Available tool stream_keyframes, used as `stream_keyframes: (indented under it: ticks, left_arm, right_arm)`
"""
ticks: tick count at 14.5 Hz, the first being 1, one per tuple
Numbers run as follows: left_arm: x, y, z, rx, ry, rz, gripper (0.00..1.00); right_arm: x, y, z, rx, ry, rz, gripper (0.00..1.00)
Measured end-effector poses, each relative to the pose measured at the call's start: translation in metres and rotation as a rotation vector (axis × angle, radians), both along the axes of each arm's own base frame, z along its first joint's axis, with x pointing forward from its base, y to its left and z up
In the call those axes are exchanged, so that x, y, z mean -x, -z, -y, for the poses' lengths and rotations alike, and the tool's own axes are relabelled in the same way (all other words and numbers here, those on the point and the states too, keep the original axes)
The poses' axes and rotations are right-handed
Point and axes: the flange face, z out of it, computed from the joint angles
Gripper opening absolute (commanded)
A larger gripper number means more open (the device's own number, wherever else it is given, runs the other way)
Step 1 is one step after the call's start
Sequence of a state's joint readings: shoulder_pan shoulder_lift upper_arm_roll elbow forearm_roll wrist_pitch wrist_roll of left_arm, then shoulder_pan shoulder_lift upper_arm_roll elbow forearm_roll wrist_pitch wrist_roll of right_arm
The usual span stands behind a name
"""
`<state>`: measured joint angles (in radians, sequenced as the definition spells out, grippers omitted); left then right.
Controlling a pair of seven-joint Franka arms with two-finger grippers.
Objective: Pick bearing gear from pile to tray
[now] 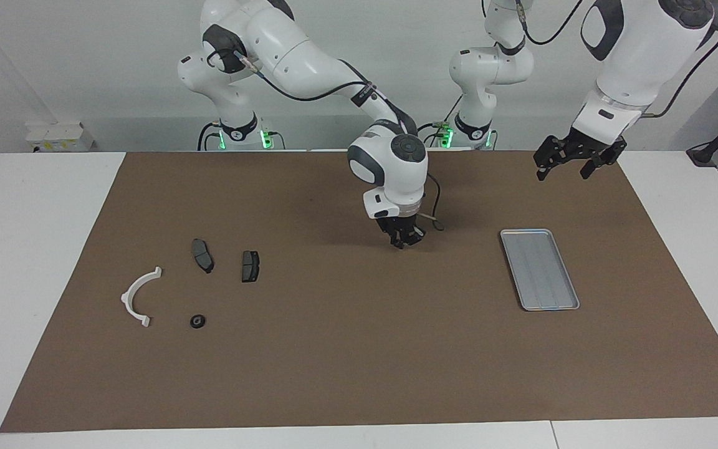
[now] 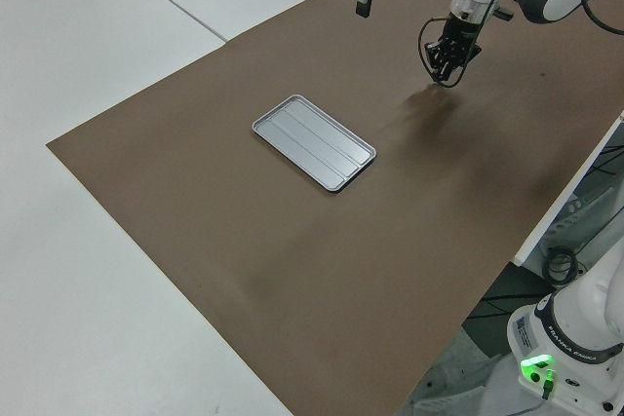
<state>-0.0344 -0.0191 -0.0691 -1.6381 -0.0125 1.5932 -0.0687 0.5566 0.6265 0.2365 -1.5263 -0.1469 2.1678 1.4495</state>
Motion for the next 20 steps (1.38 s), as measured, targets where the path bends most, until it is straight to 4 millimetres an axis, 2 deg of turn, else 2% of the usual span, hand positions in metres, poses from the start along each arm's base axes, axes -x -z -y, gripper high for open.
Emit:
stream_keyframes:
  ticks: [2,3,4,5,11,13,14,16,18,20]
  left_arm:
    - [0.0,0.0,0.0,0.0,0.0,0.0,1.0]
    - [0.0,0.0,0.0,0.0,0.0,0.0,1.0]
    - [0.0,0.0,0.0,0.0,0.0,0.0,1.0]
    - [0.0,0.0,0.0,0.0,0.0,0.0,1.0]
    - [0.0,0.0,0.0,0.0,0.0,-0.003,1.0]
    - [0.0,0.0,0.0,0.0,0.0,-0.003,1.0]
    - [0.0,0.0,0.0,0.0,-0.001,-0.003,1.0]
    - [0.0,0.0,0.0,0.0,-0.001,-0.002,1.0]
    - [0.001,-0.001,0.0,0.0,0.0,-0.001,1.0]
    - [0.002,-0.003,0.001,0.0,0.001,0.003,1.0]
  right_arm:
    - [0.0,0.0,0.0,-0.001,0.0,0.001,0.0]
    - [0.0,0.0,0.0,-0.002,0.0,0.002,0.16]
    - [0.0,0.0,0.0,-0.002,0.0,0.002,0.53]
    - [-0.001,0.0,0.0,-0.001,0.001,0.002,1.0]
    - [-0.006,-0.006,0.005,0.021,0.004,0.002,1.0]
    - [-0.019,-0.026,0.015,0.056,0.013,0.002,1.0]
    - [-0.031,-0.043,0.027,0.07,0.007,-0.002,1.0]
    - [-0.059,-0.085,0.066,0.085,-0.06,0.0,1.0]
    - [-0.083,-0.129,0.123,0.101,-0.162,-0.007,1.0]
    - [-0.101,-0.164,0.184,0.113,-0.29,-0.017,1.0]
